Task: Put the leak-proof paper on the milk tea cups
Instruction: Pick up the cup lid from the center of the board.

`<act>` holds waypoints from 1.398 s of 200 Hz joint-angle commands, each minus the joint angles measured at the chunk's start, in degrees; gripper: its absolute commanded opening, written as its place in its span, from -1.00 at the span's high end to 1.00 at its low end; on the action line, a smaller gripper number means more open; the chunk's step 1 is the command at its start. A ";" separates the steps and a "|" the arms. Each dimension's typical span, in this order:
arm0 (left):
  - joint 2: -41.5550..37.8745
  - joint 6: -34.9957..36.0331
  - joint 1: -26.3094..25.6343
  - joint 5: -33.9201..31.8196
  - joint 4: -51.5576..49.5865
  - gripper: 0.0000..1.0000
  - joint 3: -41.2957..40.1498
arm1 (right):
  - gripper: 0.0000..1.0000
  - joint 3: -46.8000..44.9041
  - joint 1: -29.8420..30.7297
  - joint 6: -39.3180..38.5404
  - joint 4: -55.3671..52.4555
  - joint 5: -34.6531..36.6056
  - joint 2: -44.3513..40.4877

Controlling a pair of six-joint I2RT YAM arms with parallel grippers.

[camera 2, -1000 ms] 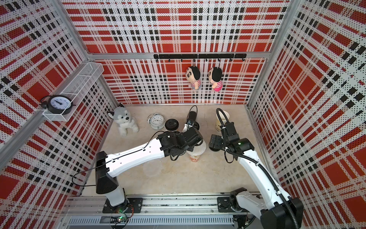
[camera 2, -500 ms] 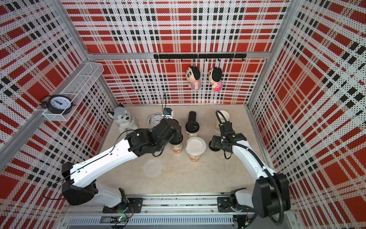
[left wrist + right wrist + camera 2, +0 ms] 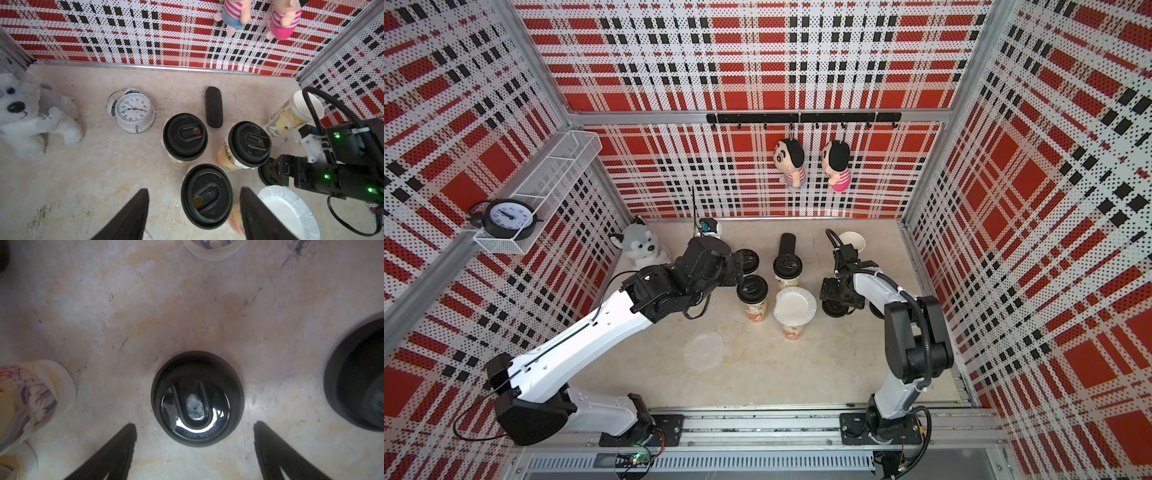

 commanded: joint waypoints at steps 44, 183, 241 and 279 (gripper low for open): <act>0.22 1.08 1.27 1.95 1.10 -0.44 -0.85 | -0.78 1.83 -0.30 -1.31 -0.42 0.62 3.22; 0.40 1.25 1.44 2.72 1.40 -0.43 -1.78 | -0.50 1.39 -0.22 -1.00 -0.81 2.03 3.73; 0.08 1.48 2.73 3.85 2.56 -0.42 -3.34 | -0.46 2.92 -0.22 -2.65 -8.20 4.01 -8.84; -0.70 2.17 4.33 6.11 4.95 -0.40 -5.34 | -0.45 9.30 1.09 -5.59 -17.59 5.92 -19.59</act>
